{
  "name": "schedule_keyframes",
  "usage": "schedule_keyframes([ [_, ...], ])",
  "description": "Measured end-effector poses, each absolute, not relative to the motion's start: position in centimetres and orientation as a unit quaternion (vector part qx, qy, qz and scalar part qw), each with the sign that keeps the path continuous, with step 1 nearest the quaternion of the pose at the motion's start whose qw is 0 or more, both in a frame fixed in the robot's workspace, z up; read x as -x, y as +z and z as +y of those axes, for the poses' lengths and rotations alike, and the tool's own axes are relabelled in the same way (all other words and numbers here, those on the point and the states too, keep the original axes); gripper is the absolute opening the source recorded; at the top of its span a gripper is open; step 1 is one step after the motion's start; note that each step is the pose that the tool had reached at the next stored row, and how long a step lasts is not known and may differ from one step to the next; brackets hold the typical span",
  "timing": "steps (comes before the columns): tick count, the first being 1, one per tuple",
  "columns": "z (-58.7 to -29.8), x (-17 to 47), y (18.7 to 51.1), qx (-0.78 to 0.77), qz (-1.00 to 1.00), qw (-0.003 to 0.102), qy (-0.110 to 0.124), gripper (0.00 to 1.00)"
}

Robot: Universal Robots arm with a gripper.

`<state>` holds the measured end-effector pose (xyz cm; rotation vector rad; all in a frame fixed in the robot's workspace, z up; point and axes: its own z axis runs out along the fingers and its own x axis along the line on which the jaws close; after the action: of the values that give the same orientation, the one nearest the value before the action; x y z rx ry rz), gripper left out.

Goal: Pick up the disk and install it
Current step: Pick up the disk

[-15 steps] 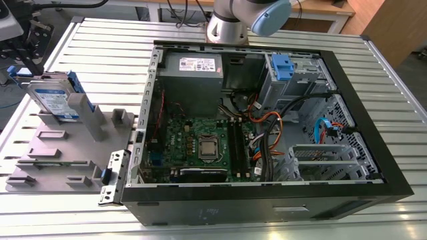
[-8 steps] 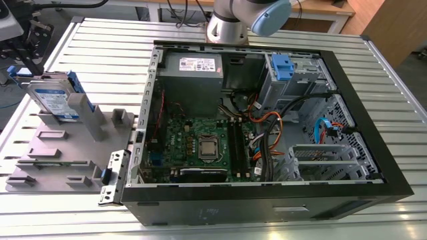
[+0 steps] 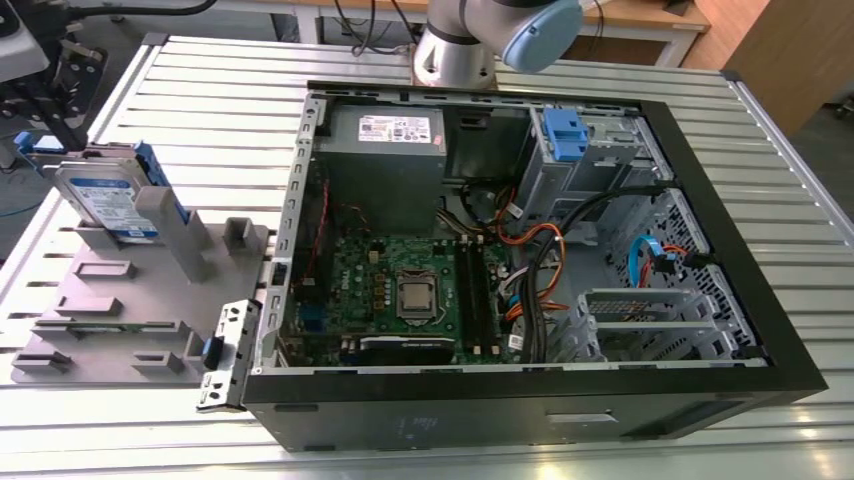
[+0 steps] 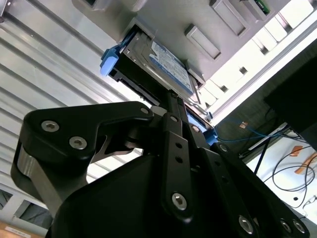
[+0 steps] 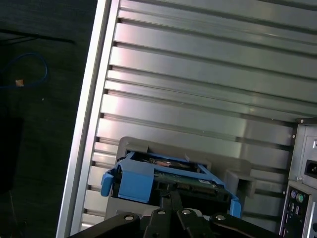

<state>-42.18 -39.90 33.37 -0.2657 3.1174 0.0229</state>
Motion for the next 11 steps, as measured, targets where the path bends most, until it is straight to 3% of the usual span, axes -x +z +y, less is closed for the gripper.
schedule_keyframes([
  [11, -39.90, 42.18, 33.35, 0.195, 0.981, 0.006, 0.008, 0.11],
])
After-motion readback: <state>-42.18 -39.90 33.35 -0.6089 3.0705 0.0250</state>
